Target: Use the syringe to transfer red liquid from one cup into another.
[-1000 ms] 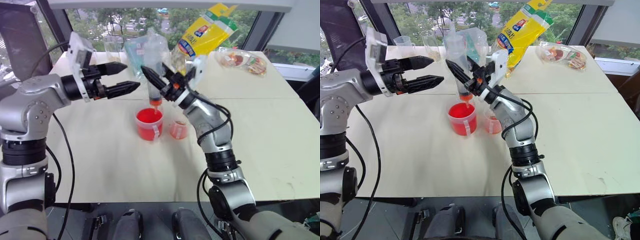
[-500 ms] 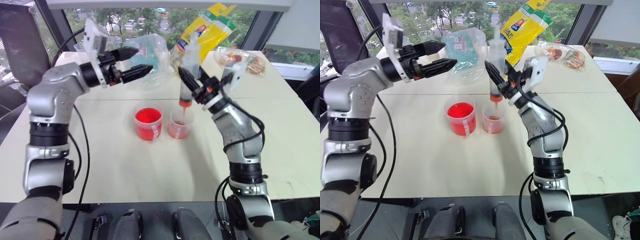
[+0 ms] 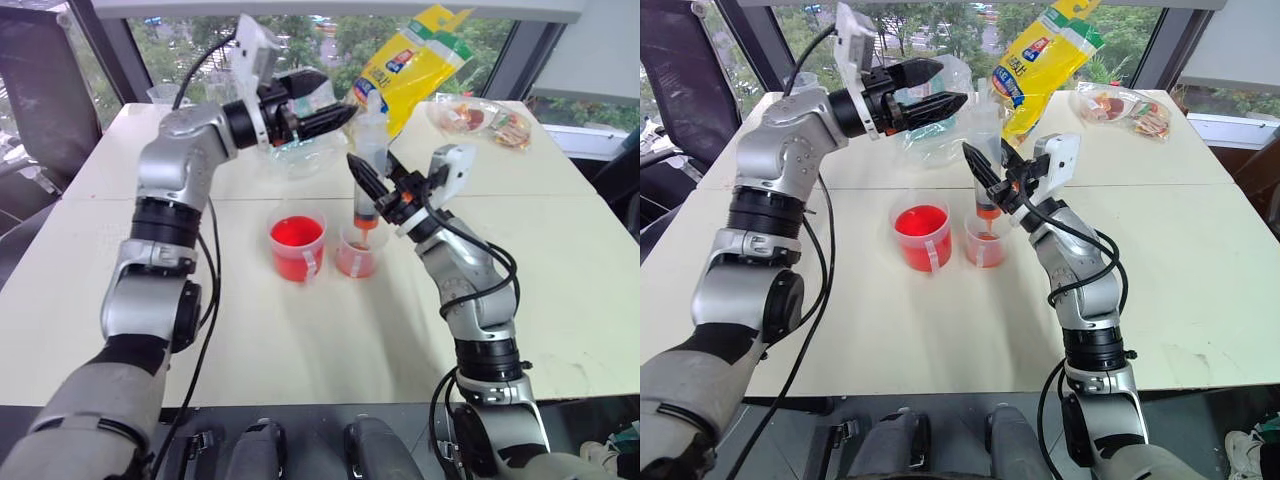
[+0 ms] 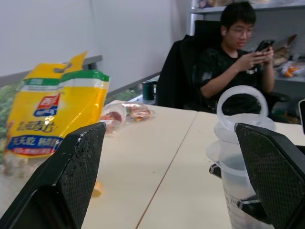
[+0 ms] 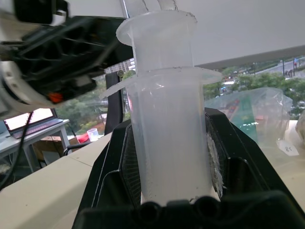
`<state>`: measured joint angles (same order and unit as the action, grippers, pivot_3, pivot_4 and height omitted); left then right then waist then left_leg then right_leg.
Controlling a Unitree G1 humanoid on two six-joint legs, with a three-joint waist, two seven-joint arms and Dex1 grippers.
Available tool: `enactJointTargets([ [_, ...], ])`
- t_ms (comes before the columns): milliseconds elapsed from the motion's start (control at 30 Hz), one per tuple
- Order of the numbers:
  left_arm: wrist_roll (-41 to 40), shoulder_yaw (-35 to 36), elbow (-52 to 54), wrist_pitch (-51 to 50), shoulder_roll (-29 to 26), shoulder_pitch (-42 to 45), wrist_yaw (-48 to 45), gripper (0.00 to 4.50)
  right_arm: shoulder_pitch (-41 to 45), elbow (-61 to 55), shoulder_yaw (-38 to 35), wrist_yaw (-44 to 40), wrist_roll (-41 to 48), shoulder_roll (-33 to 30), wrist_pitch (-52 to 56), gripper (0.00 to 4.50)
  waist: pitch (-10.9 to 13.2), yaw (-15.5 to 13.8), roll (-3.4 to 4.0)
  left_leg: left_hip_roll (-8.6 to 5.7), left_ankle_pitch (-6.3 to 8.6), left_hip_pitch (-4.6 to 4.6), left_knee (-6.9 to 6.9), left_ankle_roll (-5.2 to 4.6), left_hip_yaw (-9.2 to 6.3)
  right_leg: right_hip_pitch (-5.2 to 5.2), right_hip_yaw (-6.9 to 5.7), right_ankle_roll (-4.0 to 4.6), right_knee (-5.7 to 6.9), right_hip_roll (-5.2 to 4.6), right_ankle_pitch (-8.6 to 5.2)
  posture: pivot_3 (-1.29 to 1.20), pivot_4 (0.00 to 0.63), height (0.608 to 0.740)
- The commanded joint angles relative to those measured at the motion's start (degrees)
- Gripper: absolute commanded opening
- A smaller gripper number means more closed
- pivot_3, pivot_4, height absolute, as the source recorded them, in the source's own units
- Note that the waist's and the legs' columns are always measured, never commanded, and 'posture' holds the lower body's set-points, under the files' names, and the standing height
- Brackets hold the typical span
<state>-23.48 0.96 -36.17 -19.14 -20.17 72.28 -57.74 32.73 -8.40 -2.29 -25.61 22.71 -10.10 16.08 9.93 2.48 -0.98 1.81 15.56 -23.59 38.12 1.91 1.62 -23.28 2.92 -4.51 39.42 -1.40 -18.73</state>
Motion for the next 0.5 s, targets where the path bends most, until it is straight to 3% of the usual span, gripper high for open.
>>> enactJointTargets([
  [33,1.03,0.28,-1.58,2.82,0.68,2.84,-2.09,4.45,0.4,-3.55,0.29,0.0,0.46,-0.12,-0.36,1.43,0.0,0.01,0.0,0.0,0.0,0.0,0.0,0.0,0.0,0.0,0.0,0.0,0.0,0.0,0.0,0.0,0.15,0.74],
  [433,1.07,-0.41,-6.65,2.47,3.91,6.15,-11.31,4.45,-0.57,-5.24,2.23,-1.46,0.2,-1.01,0.31,1.43,0.0,0.04,0.0,0.0,0.0,-0.01,0.01,0.0,0.0,0.0,0.01,0.0,-0.01,0.12,0.0,0.0,0.15,0.74],
  [500,1.42,-0.42,-7.54,2.46,4.3,6.42,-12.22,3.94,-0.52,-5.33,2.3,-1.59,0.18,-1.11,0.29,1.43,0.0,-0.02,0.0,0.02,0.0,-0.01,0.01,0.0,-0.02,0.0,0.02,0.0,-0.01,0.19,0.0,0.0,0.15,0.74],
])
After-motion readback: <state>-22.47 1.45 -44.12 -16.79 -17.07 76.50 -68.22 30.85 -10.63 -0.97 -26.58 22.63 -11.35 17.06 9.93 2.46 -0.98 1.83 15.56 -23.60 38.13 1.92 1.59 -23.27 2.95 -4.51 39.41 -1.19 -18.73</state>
